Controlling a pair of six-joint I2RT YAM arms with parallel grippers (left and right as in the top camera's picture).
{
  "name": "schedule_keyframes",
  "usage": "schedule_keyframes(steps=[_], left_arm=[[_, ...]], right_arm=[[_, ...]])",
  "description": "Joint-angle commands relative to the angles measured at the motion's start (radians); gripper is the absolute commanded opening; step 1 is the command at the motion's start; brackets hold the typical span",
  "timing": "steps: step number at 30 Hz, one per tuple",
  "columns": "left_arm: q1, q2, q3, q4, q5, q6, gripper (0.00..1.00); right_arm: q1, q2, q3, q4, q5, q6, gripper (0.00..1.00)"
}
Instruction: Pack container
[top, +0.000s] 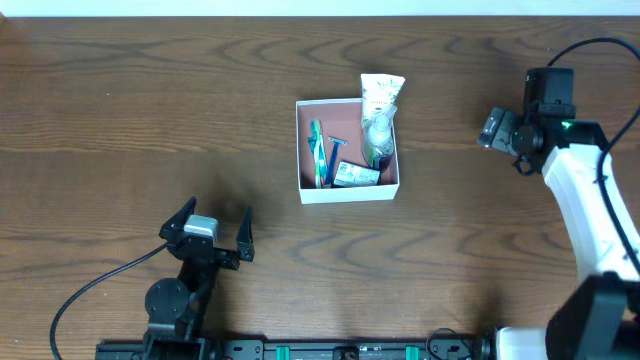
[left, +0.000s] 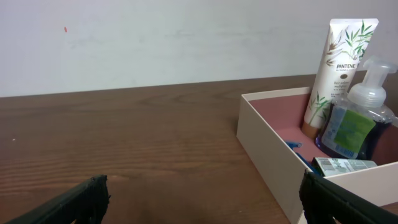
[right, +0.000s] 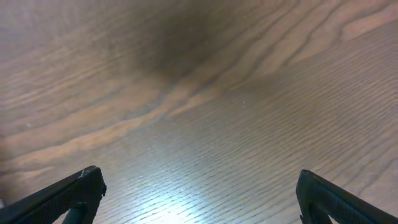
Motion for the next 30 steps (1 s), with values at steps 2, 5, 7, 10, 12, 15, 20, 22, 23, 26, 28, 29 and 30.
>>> schedule_keyframes(steps=[2,5,7,10,12,15,20,22,23,26,28,29,30], left_arm=[[-0.002,-0.007,-0.013,-0.040,0.003,0.009,0.98],[-0.002,-0.007,-0.013,-0.040,0.003,0.010,0.98],[-0.002,-0.007,-0.013,-0.040,0.003,0.010,0.98],[-0.002,-0.007,-0.013,-0.040,0.003,0.009,0.98],[-0.002,-0.007,-0.013,-0.040,0.003,0.009,0.98],[-0.002,-0.007,-0.013,-0.040,0.003,0.009,0.98],[-0.002,-0.007,-0.013,-0.040,0.003,0.009,0.98],[-0.002,-0.007,-0.013,-0.040,0.003,0.010,0.98],[-0.002,-0.007,-0.013,-0.040,0.003,0.010,0.98],[-0.002,-0.007,-0.013,-0.040,0.003,0.009,0.98],[-0.002,-0.007,-0.013,-0.040,0.003,0.009,0.98],[-0.002,-0.007,-0.013,-0.040,0.003,0.010,0.98],[-0.002,-0.007,-0.013,-0.040,0.003,0.010,0.98]], right_arm=[[0.050,-0.173,0.005,-0.001,0.006,0.014,0.99],[0.083,-0.275,0.002,0.000,0.006,0.014,0.99],[0.103,-0.346,-0.012,0.000,0.006,0.014,0.99],[0.121,-0.466,-0.072,-0.008,0.014,-0.024,0.99],[0.119,-0.546,-0.145,0.016,0.016,-0.047,0.99],[0.107,-0.674,-0.294,0.140,0.003,-0.046,0.99],[0.090,-0.900,-0.597,0.448,-0.085,-0.047,0.99],[0.084,-0.980,-0.697,0.541,-0.121,-0.047,0.99],[0.081,-1.022,-0.744,0.579,-0.137,-0.047,0.99],[0.069,-1.146,-0.862,0.653,-0.180,-0.056,0.99],[0.062,-1.218,-0.924,0.678,-0.213,-0.070,0.99],[0.060,-1.248,-0.949,0.682,-0.227,-0.073,0.99],[0.056,-1.279,-0.977,0.682,-0.240,-0.073,0.99]])
